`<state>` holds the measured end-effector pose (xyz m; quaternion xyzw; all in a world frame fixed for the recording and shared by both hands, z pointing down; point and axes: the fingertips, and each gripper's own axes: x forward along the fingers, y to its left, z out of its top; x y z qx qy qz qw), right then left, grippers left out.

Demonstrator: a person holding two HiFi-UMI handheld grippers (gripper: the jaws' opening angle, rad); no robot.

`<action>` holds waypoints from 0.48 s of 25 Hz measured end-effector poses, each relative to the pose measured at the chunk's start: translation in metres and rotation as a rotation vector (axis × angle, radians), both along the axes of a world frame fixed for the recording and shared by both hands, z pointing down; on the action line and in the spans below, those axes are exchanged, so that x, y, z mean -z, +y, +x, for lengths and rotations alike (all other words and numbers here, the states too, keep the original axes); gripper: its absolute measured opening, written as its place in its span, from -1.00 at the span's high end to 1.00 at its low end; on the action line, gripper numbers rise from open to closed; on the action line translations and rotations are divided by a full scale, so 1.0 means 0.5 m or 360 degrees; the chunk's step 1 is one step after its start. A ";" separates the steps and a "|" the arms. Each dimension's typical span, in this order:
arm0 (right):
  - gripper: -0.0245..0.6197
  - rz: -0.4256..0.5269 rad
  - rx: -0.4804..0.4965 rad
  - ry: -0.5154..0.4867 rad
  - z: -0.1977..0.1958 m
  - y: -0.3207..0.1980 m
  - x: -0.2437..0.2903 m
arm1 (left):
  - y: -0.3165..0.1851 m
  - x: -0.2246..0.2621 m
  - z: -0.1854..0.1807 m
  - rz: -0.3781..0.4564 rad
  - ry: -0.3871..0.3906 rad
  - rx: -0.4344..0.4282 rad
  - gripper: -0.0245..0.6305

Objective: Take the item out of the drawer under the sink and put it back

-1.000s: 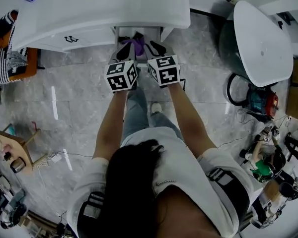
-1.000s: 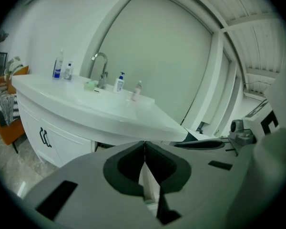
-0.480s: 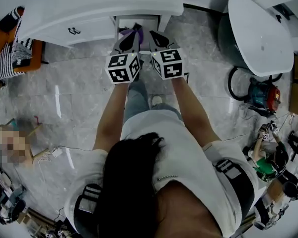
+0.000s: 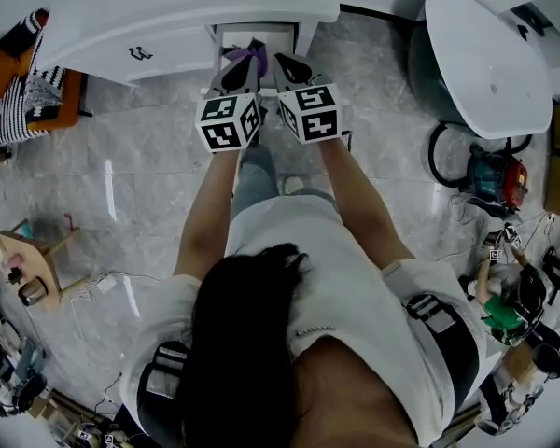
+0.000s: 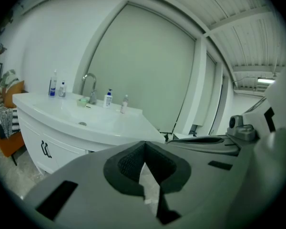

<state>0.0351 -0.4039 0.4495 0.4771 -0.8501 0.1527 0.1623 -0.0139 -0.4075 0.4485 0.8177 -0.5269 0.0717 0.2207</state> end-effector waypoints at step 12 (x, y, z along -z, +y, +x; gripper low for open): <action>0.88 -0.0017 0.0009 0.0001 -0.012 -0.021 -0.011 | -0.020 -0.023 -0.017 -0.0028 -0.0041 0.0010 0.92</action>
